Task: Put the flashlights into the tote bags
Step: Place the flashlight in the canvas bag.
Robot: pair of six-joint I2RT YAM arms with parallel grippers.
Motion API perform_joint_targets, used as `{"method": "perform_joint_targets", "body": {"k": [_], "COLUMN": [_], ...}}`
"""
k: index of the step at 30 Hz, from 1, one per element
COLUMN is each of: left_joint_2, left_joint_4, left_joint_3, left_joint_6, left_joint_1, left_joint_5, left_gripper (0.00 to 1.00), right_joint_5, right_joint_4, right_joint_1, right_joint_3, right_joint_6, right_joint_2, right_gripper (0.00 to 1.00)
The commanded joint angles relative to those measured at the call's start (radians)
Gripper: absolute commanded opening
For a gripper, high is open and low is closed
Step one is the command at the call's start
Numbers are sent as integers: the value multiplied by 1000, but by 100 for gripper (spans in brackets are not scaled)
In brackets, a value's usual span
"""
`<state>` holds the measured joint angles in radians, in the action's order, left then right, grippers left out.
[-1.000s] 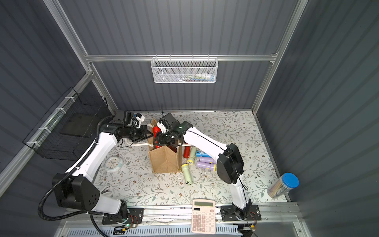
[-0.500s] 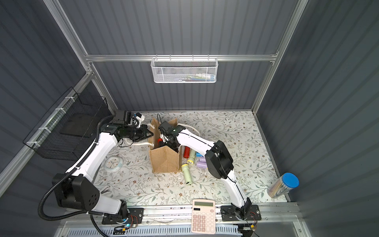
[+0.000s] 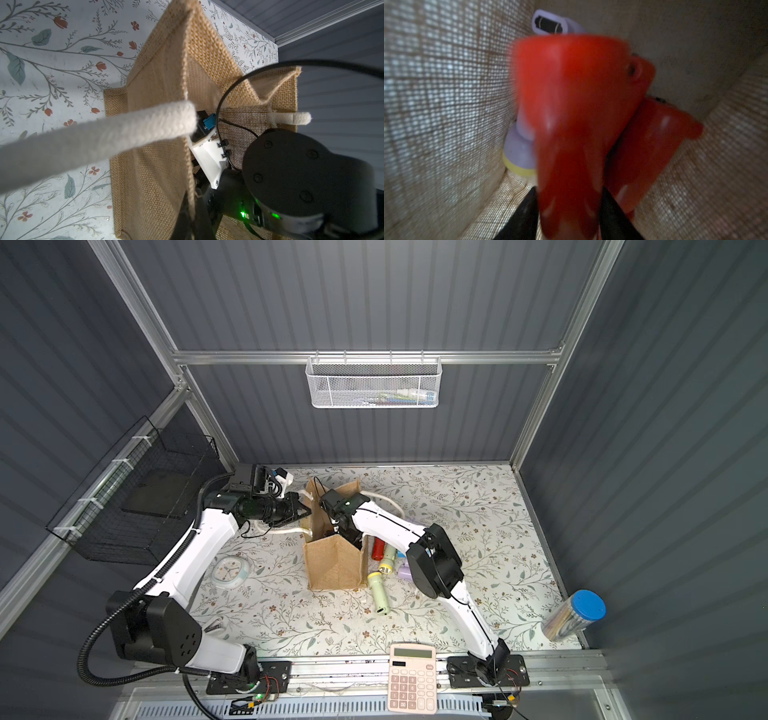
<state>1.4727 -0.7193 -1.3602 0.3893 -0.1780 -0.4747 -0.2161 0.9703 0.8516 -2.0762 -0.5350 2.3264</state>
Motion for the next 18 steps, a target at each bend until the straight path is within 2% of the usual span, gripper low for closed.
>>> {"method": "perform_joint_targets", "body": {"k": [1, 11, 18], "left_joint_2": [-3, 1, -5], "left_joint_4": [20, 2, -39], "left_joint_3": [2, -2, -20], "left_joint_6": [-10, -23, -36], "left_joint_1": [-3, -3, -2], "left_joint_5": [-15, 3, 72], "left_gripper": [0, 0, 0], "right_joint_5": [42, -20, -41], "right_joint_4": [27, 16, 15], "right_joint_1": [1, -7, -12], "right_joint_3": [-20, -21, -23], "right_joint_6": [4, 42, 97], "right_joint_2": [25, -19, -110], "right_gripper": [57, 64, 67]}}
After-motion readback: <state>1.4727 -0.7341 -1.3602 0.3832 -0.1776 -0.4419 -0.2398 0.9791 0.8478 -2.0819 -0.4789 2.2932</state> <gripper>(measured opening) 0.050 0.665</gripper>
